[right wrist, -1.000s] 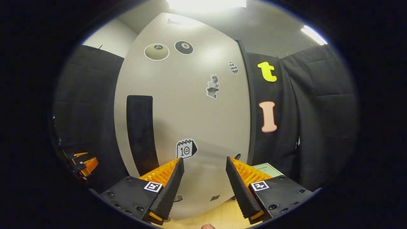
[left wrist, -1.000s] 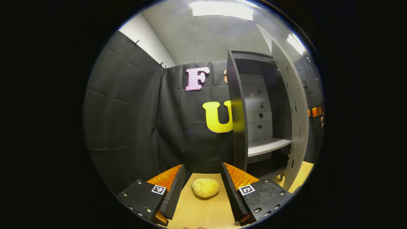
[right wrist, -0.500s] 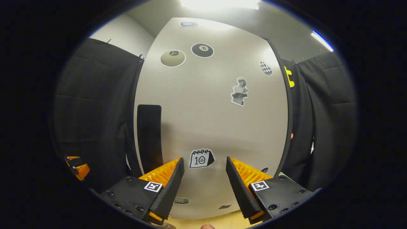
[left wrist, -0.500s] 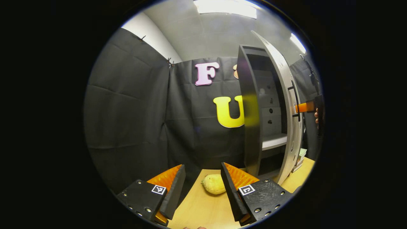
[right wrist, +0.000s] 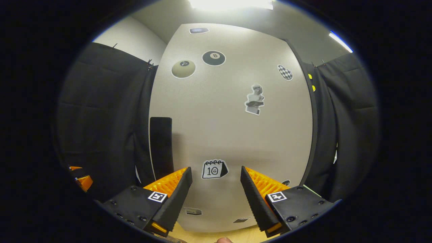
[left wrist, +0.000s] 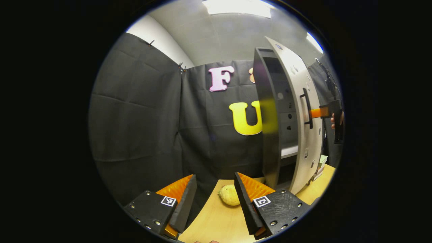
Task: Open the cabinet door with the right hand, grasp the bottle in the cabinet with the left hand and place it on the coaster, then close the cabinet door with the right hand.
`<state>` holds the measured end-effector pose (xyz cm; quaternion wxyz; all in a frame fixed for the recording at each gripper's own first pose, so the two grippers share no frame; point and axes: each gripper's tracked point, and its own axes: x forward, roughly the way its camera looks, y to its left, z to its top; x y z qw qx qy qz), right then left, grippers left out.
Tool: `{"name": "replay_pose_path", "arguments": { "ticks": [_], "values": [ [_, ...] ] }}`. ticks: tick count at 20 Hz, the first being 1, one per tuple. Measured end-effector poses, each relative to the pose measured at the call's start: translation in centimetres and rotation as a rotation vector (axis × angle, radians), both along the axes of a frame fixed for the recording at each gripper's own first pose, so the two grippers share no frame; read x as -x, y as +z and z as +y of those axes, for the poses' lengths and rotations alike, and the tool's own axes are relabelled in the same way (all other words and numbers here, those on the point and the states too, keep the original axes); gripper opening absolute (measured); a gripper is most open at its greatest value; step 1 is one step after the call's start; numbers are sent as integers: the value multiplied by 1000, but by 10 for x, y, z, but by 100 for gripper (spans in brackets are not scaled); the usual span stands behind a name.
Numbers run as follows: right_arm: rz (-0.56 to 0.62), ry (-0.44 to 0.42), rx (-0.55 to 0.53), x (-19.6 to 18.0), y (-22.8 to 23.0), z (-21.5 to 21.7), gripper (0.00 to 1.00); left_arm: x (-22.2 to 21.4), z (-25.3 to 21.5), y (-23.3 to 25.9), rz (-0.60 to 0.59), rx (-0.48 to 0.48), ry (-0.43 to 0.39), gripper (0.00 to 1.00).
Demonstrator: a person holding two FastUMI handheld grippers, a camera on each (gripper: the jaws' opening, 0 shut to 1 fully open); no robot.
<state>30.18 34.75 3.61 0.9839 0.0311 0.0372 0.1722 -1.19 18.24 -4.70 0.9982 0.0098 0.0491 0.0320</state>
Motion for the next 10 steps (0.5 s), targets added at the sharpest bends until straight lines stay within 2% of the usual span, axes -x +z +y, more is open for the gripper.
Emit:
{"name": "replay_pose_path", "arguments": {
  "ticks": [2,10],
  "values": [
    [-21,6,24,12,3,-16,97,-1,-31,10,-18,9,-26,65],
    [-35,5,22,61,0,-129,96,11,-177,58,-64,15,-110,63]
  ]
}}
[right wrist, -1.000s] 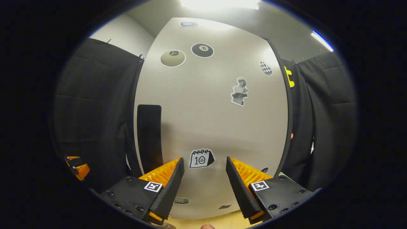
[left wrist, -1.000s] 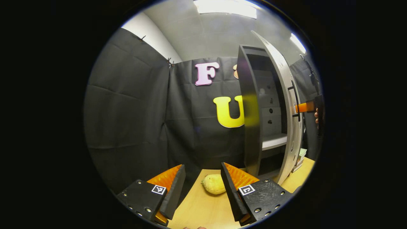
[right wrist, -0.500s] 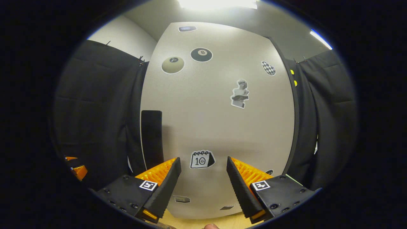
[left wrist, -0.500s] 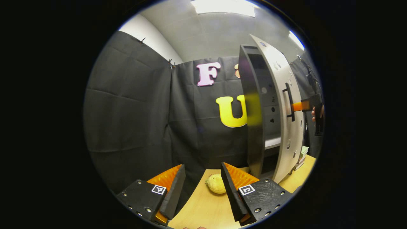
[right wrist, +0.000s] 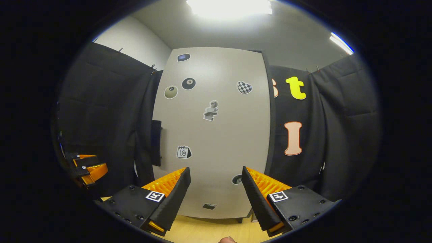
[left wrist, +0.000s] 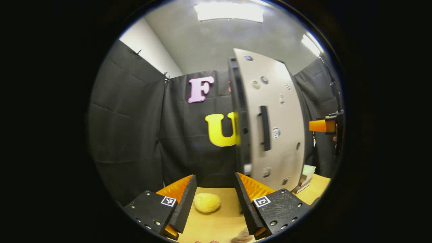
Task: Open the cabinet door with the right hand, grasp the bottle in the cabinet with the left hand and place it on the coaster, then close the cabinet door with the right hand.
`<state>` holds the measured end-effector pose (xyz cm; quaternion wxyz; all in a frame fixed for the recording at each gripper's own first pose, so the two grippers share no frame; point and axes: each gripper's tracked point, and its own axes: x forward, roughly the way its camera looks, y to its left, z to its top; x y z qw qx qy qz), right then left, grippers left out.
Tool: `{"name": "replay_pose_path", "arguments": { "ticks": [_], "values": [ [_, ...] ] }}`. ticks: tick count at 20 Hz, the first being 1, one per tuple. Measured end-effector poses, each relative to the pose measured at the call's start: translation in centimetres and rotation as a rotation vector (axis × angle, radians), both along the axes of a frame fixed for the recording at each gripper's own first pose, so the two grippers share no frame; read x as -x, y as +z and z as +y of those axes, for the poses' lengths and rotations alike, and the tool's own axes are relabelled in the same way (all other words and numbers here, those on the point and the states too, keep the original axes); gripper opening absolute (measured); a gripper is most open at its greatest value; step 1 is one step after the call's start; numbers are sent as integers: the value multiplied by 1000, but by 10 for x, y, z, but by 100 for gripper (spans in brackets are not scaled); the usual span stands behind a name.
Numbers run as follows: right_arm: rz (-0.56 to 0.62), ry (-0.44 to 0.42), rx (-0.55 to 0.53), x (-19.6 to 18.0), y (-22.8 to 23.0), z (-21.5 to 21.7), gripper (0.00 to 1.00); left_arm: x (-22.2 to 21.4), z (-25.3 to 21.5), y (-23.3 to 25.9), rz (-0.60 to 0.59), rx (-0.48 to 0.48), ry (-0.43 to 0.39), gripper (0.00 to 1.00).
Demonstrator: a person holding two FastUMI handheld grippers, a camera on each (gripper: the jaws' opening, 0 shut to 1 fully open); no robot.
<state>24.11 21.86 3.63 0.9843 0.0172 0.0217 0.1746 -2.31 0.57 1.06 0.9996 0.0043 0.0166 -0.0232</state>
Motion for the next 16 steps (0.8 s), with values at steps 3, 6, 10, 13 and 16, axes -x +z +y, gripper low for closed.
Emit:
{"name": "replay_pose_path", "arguments": {
  "ticks": [3,6,10,13,16],
  "values": [
    [14,-18,-11,11,-8,-48,96,17,-53,13,-10,5,-21,65],
    [30,-34,-32,22,-18,-93,96,33,-95,21,-12,4,-30,65],
    [46,-56,-44,34,-37,-137,96,47,-122,38,-24,-36,-8,65],
    [76,-85,-74,43,-55,-154,96,45,-140,45,-24,-14,-44,65],
    [85,-135,-88,41,-70,-163,96,42,-143,47,-27,1,-60,65]
  ]
}}
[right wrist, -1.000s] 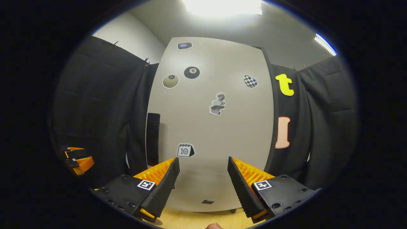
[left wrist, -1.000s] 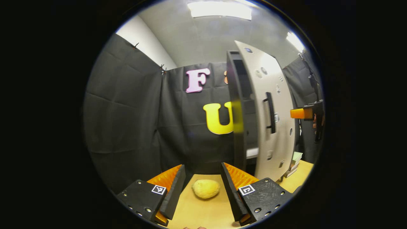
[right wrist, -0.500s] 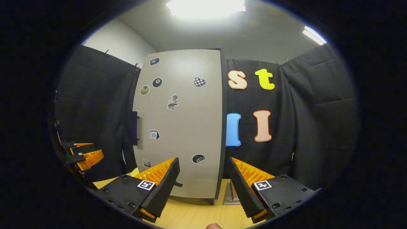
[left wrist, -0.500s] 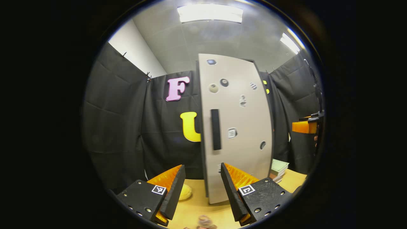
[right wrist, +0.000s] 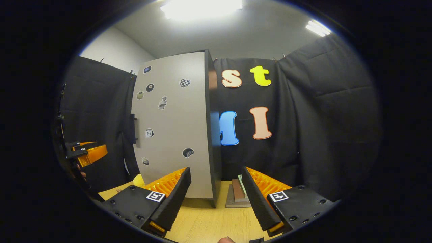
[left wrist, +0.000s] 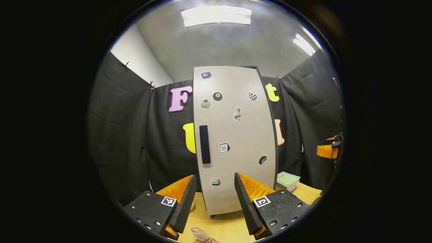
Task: Open the cabinet door with the right hand, grasp the bottle in the cabinet with the left hand and place it on the coaster, then close the cabinet door with the right hand.
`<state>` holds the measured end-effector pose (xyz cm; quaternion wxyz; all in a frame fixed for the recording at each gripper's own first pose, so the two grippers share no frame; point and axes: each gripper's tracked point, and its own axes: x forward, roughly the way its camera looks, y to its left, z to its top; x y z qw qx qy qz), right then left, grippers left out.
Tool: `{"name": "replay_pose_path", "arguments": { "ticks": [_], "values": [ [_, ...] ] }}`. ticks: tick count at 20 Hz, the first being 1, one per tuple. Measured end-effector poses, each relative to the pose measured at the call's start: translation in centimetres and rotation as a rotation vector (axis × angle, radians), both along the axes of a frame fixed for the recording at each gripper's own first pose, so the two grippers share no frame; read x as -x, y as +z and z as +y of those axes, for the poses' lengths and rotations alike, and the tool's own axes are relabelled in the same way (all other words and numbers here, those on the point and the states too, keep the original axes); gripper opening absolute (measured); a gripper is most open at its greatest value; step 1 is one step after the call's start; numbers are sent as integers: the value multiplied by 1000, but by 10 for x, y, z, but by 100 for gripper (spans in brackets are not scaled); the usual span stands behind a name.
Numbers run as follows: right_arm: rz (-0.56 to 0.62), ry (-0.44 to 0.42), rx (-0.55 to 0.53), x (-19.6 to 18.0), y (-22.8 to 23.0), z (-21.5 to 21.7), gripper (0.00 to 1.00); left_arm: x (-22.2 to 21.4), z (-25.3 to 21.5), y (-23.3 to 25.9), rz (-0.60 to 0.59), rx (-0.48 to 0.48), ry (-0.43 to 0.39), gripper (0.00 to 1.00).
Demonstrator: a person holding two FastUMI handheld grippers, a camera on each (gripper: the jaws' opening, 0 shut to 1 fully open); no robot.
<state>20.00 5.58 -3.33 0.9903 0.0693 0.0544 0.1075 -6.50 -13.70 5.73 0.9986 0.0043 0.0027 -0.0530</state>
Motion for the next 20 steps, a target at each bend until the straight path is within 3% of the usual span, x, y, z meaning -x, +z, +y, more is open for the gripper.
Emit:
{"name": "replay_pose_path", "arguments": {
  "ticks": [2,10,19,20],
  "values": [
    [3,-7,-2,5,-3,1,92,-1,6,0,-5,3,2,65],
    [-23,-8,5,6,2,26,96,3,36,-14,14,-7,9,65],
    [-37,2,20,-3,5,43,92,-6,57,-14,7,-7,27,65],
    [-39,0,20,-3,7,44,96,-6,58,-13,5,-6,29,65]
  ]
}}
